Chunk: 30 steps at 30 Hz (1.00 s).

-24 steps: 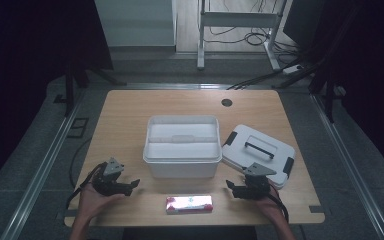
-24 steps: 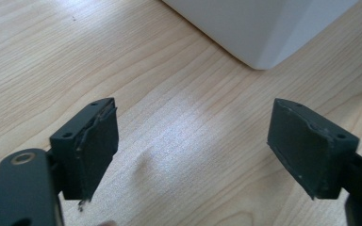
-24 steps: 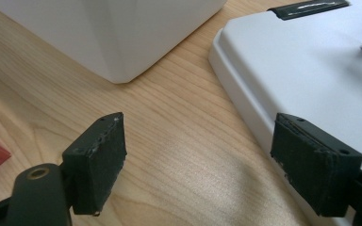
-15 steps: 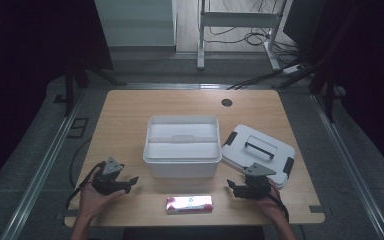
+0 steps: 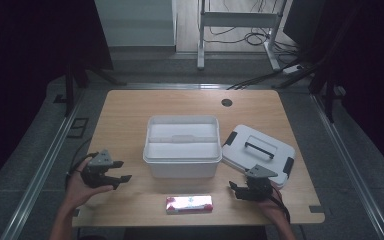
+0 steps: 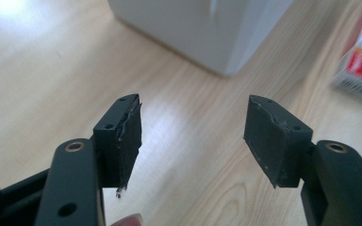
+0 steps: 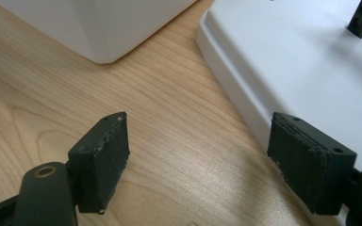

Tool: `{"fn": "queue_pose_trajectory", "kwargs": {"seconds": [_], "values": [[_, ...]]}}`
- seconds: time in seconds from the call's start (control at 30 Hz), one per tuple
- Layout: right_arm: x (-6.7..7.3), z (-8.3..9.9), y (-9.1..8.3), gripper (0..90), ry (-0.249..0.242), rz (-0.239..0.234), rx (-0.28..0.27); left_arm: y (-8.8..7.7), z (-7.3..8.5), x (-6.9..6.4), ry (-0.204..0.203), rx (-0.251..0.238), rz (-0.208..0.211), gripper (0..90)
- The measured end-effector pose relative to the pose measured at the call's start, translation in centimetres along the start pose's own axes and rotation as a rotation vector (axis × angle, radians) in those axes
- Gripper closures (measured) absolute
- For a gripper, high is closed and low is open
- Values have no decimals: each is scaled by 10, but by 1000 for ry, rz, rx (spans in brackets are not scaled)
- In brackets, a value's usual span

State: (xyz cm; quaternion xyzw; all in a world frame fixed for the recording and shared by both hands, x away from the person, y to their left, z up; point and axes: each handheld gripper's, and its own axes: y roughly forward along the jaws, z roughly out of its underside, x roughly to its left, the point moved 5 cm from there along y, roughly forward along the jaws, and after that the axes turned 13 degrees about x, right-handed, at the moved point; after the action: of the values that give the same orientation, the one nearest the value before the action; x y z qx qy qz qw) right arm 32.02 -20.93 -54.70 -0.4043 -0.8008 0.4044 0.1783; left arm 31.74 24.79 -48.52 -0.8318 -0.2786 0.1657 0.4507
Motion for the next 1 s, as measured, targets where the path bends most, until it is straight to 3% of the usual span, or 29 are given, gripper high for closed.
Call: {"fn": "queue_pose_trajectory", "kwargs": {"seconds": [0.07,0.13,0.2,0.4,0.47,0.5,0.7,0.73,0.77,0.87,1.0], "values": [[2,0,-1,208,-4,-1,-3,-12,-11,6,45,-19,0,378],[3,0,-1,209,-9,-6,-4,-15,-15,7,58,-28,3,376],[5,0,0,209,-13,-13,-3,-22,-29,7,98,-38,6,377],[9,0,1,212,-24,-30,5,-36,-56,9,130,-59,-11,384],[10,0,1,215,-30,-37,4,-45,-74,10,157,-81,21,414],[11,0,1,215,-33,-40,3,-45,-74,10,157,-81,21,414],[12,-1,1,215,-47,-47,8,-51,-104,14,232,-50,41,411],[12,-1,1,215,-51,-51,9,-51,-112,14,267,-25,54,411],[12,-1,1,215,-51,-51,9,-51,-112,14,267,-25,54,413],[13,-1,2,217,-56,-55,11,-49,-128,16,327,27,75,419],[13,-1,2,219,-56,-57,12,-46,-140,16,367,70,82,426]]}}
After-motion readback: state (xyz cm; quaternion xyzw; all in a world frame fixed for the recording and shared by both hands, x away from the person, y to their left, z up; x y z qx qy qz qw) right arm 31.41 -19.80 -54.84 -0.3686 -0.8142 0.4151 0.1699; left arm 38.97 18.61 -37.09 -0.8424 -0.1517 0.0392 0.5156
